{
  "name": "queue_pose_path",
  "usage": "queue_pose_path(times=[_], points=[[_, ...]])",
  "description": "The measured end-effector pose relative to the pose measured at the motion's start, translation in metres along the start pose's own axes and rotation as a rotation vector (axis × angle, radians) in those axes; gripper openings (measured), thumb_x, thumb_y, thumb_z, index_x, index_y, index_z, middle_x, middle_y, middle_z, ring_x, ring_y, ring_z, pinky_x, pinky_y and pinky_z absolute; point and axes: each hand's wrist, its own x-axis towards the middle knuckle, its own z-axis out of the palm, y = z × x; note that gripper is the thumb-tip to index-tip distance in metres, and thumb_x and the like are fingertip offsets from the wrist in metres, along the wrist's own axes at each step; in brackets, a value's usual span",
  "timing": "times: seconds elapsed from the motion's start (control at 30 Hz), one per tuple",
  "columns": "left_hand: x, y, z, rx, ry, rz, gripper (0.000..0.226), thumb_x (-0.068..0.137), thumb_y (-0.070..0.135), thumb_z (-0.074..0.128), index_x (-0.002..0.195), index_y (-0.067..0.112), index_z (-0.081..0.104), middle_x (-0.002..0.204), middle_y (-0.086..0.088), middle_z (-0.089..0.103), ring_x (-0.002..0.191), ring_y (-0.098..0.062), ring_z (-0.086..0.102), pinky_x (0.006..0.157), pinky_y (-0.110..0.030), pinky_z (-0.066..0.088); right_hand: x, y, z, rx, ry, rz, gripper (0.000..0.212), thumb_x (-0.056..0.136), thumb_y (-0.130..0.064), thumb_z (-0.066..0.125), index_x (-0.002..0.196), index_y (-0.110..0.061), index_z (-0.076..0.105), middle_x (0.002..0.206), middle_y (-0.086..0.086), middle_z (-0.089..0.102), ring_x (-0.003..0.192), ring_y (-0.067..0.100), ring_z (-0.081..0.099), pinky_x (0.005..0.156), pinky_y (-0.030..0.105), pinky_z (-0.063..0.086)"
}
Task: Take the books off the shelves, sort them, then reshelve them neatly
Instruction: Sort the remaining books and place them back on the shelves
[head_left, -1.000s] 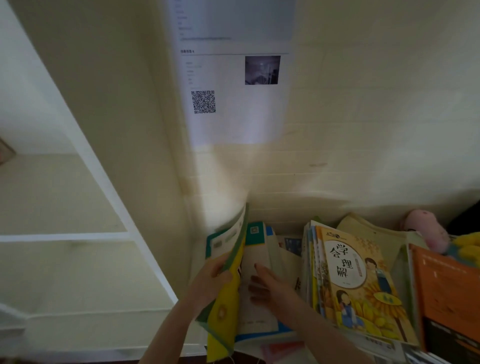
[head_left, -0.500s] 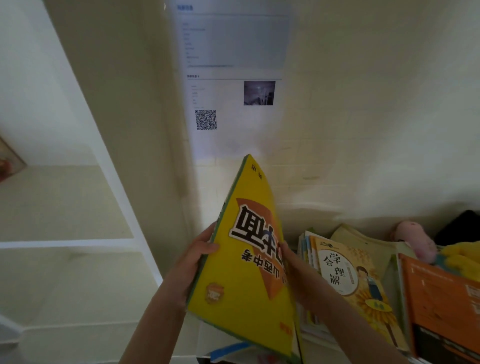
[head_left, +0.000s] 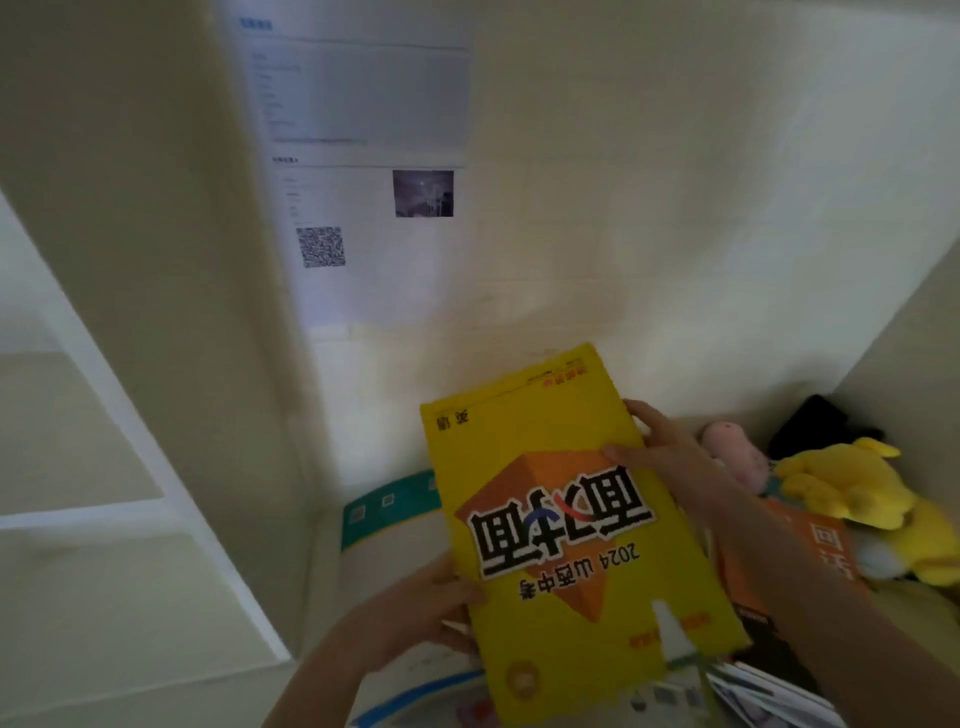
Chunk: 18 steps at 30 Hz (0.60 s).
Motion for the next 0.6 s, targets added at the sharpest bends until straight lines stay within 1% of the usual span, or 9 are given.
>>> queue_pose_path(times=[0.07, 0.1, 0.17, 0.23, 0.33, 0.37, 0.43, 0.5, 0.6], points=[[0.012, -0.006, 0.018, 0.151, -0.073, -0.118, 0.019, 0.086, 0.020, 0.063, 0.105, 0.022, 0.065, 0.093, 0.003, 0.073, 0.084, -0.009, 0.068, 0.073, -0.024, 0.054, 0.023, -0.007, -0.017, -0.247, -0.108, 0.002, 0.049, 0.087, 0.000, 0.064, 0.129, -0.018, 0.050, 0.110, 0.014, 0.067, 0.090, 0.030, 0.067, 0.079, 0.044, 0.057], [0.017, -0.009, 0.026, 0.240, -0.080, -0.149, 0.012, 0.090, 0.018, 0.059, 0.099, 0.022, 0.067, 0.086, 0.007, 0.072, 0.076, -0.002, 0.067, 0.069, -0.020, 0.052, 0.035, -0.005, -0.021, -0.383, -0.184, 0.024, 0.049, 0.088, -0.002, 0.064, 0.133, -0.016, 0.049, 0.119, 0.012, 0.063, 0.099, 0.028, 0.065, 0.086, 0.043, 0.054], [0.029, -0.009, 0.036, 0.336, -0.044, -0.163, 0.014, 0.093, 0.015, 0.053, 0.096, 0.019, 0.066, 0.075, 0.010, 0.068, 0.062, 0.003, 0.062, 0.061, -0.016, 0.049, 0.058, 0.019, -0.020, -0.758, -0.288, 0.054, 0.056, 0.089, -0.011, 0.067, 0.140, -0.016, 0.046, 0.137, 0.006, 0.053, 0.120, 0.024, 0.054, 0.098, 0.037, 0.046], [0.041, -0.006, 0.037, 0.316, 0.078, -0.079, 0.020, 0.097, 0.009, 0.045, 0.102, 0.018, 0.062, 0.073, 0.011, 0.067, 0.063, -0.001, 0.062, 0.058, -0.014, 0.049, 0.067, 0.053, -0.012, -0.972, -0.273, 0.042, 0.060, 0.087, -0.018, 0.070, 0.142, -0.019, 0.045, 0.143, 0.001, 0.048, 0.128, 0.021, 0.048, 0.101, 0.032, 0.042], [0.060, -0.001, 0.029, 0.543, 0.330, 0.200, 0.030, 0.097, 0.013, 0.048, 0.117, 0.036, 0.047, 0.104, 0.012, 0.059, 0.092, -0.009, 0.058, 0.074, -0.017, 0.045, 0.057, 0.092, -0.001, -0.833, -0.226, 0.014, 0.061, 0.089, -0.015, 0.068, 0.144, -0.020, 0.043, 0.149, 0.003, 0.040, 0.136, 0.023, 0.038, 0.103, 0.029, 0.037], [0.066, 0.001, 0.028, 0.661, 0.380, 0.263, 0.036, 0.096, 0.016, 0.050, 0.124, 0.037, 0.044, 0.116, 0.009, 0.054, 0.104, -0.011, 0.053, 0.082, -0.020, 0.043, 0.051, 0.098, -0.002, -0.806, -0.205, -0.008, 0.062, 0.090, -0.015, 0.067, 0.145, -0.022, 0.041, 0.151, 0.001, 0.037, 0.139, 0.023, 0.033, 0.104, 0.028, 0.034], [0.080, 0.011, 0.028, 0.968, 0.474, 0.320, 0.046, 0.095, 0.025, 0.053, 0.137, 0.030, 0.038, 0.133, 0.003, 0.045, 0.120, -0.014, 0.044, 0.098, -0.026, 0.036, 0.040, 0.106, -0.009, -0.872, -0.192, -0.064, 0.065, 0.091, -0.023, 0.065, 0.147, -0.028, 0.034, 0.157, -0.005, 0.023, 0.145, 0.019, 0.016, 0.111, 0.033, 0.022], [0.099, 0.026, 0.029, 1.104, 0.478, 0.300, 0.058, 0.093, 0.033, 0.055, 0.145, 0.024, 0.030, 0.145, 0.000, 0.036, 0.131, -0.019, 0.035, 0.108, -0.034, 0.030, 0.027, 0.108, -0.018, -0.868, -0.159, -0.117, 0.067, 0.090, -0.028, 0.066, 0.147, -0.035, 0.030, 0.159, -0.009, 0.014, 0.145, 0.016, 0.008, 0.115, 0.038, 0.015], [0.132, 0.040, 0.028, 1.264, 0.352, 0.223, 0.074, 0.092, 0.045, 0.054, 0.151, 0.024, 0.015, 0.157, 0.000, 0.016, 0.144, -0.021, 0.015, 0.116, -0.042, 0.011, 0.005, 0.112, -0.029, -0.664, -0.093, -0.079, 0.055, 0.088, -0.023, 0.068, 0.134, -0.039, 0.043, 0.148, -0.012, 0.030, 0.142, 0.018, 0.020, 0.115, 0.039, 0.025]])
